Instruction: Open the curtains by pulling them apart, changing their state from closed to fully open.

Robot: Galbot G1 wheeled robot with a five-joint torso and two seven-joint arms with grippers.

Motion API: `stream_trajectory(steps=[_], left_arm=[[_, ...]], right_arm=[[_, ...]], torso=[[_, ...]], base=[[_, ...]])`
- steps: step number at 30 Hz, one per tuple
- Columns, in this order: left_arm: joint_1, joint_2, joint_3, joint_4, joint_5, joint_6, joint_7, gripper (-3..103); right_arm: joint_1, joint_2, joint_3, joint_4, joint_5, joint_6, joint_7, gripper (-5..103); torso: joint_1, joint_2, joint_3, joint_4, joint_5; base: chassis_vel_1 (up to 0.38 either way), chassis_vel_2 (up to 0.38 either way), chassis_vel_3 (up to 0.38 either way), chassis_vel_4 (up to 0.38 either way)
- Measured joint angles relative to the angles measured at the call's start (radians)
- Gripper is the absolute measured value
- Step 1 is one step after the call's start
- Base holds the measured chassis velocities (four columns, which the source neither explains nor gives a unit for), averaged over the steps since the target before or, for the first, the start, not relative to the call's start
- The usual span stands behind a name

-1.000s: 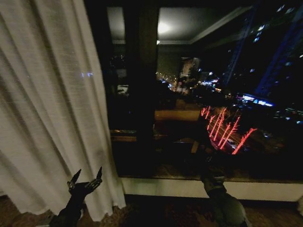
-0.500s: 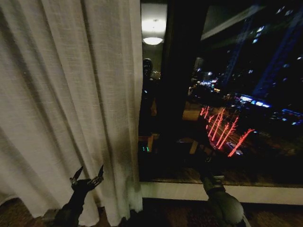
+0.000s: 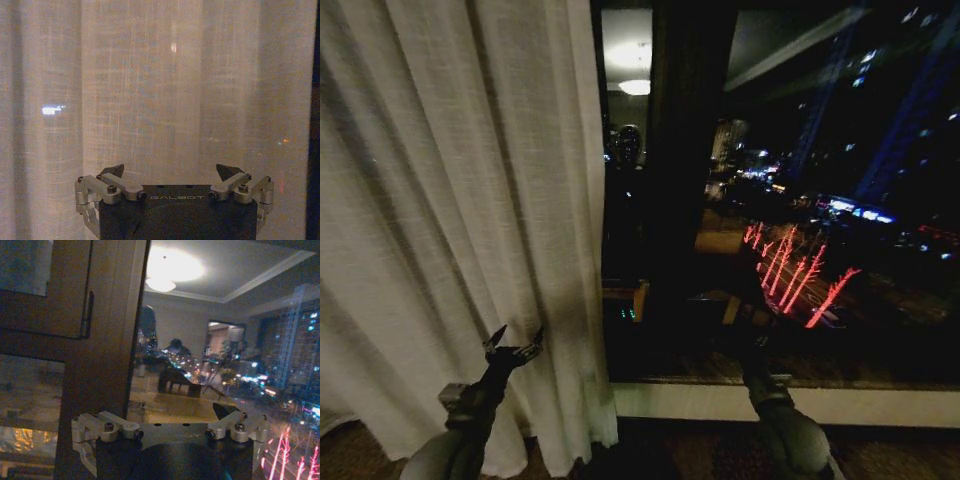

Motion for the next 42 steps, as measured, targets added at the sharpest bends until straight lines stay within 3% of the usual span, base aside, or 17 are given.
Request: stream_trajectory(steps=[11,14,16,18,21,23,27,29,30,31,37,38,40,42], left_arm=[[-0.171,0.097,0.098,0.144,-0.027,0.026,-0.002,103],[-0.187,0.105,0.107,0.156,-0.043,0.032,-0.008,99],[-0.195,0.107,0.113,0.164,-0.055,0.033,-0.010,89],[-0.196,0.107,0.114,0.166,-0.057,0.033,-0.010,89],[-0.199,0.106,0.115,0.168,-0.060,0.031,-0.008,72],[-0.198,0.106,0.114,0.167,-0.061,0.030,-0.008,72],[-0.185,0.110,0.101,0.160,-0.071,0.026,-0.003,51],[-0.181,0.110,0.097,0.158,-0.074,0.025,-0.002,51],[-0.172,0.110,0.088,0.153,-0.082,0.023,0.000,40],[-0.168,0.110,0.084,0.151,-0.083,0.021,0.002,40],[-0.142,0.119,0.053,0.133,-0.095,0.010,0.012,13],[-0.140,0.121,0.050,0.130,-0.098,0.010,0.012,13],[-0.129,0.132,0.038,0.118,-0.107,0.010,0.012,3],[-0.128,0.133,0.037,0.116,-0.107,0.010,0.012,3]], right_arm=[[0.040,0.024,-0.008,-0.057,-0.010,0.010,0.009,100],[0.047,0.031,-0.010,-0.068,-0.022,0.015,0.014,100],[0.051,0.041,-0.008,-0.075,-0.029,0.020,0.021,100],[0.051,0.044,-0.007,-0.076,-0.030,0.021,0.022,100],[0.052,0.062,-0.009,-0.076,-0.045,0.022,0.027,100],[0.052,0.064,-0.011,-0.076,-0.048,0.022,0.027,100],[0.059,0.091,-0.028,-0.066,-0.086,0.022,0.030,100],[0.060,0.096,-0.032,-0.062,-0.097,0.022,0.031,100],[0.061,0.103,-0.040,-0.056,-0.113,0.021,0.032,100],[0.062,0.106,-0.044,-0.054,-0.120,0.020,0.032,100],[0.063,0.139,-0.074,-0.054,-0.173,0.018,0.033,100],[0.063,0.142,-0.078,-0.053,-0.181,0.017,0.033,100],[0.061,0.151,-0.096,-0.049,-0.219,0.016,0.030,100],[0.061,0.151,-0.099,-0.048,-0.224,0.016,0.030,100]], torso=[[0.000,0.000,0.000,-0.0004,0.0000],[0.000,0.000,0.000,-0.0004,0.0001],[0.000,0.000,0.000,-0.0005,0.0003],[0.000,0.000,0.000,-0.0005,0.0003],[0.000,0.000,0.000,-0.0005,0.0001],[0.000,0.000,0.000,-0.0005,0.0001],[0.000,0.000,0.000,-0.0004,0.0002],[0.000,0.000,0.000,-0.0004,0.0003],[0.000,0.000,0.000,-0.0004,0.0002],[0.000,0.000,0.000,-0.0004,0.0002],[0.000,0.000,0.000,-0.0004,0.0001],[0.000,0.000,0.000,-0.0004,0.0002],[0.000,0.000,0.000,-0.0004,0.0002],[0.000,0.000,0.000,-0.0004,0.0002]], base=[[0.000,0.000,0.000,0.000],[0.000,0.000,0.000,0.000],[0.000,0.000,0.000,0.000],[0.000,0.000,0.000,0.000],[0.000,0.000,0.000,0.000],[0.000,0.000,0.000,0.000],[0.000,0.000,0.000,0.000],[0.000,0.000,0.000,0.000],[0.000,0.000,0.000,0.000],[0.000,0.000,0.000,0.000],[0.000,0.000,0.000,0.000],[0.000,0.000,0.000,0.000],[0.000,0.000,0.000,0.000],[0.000,0.000,0.000,0.000]])
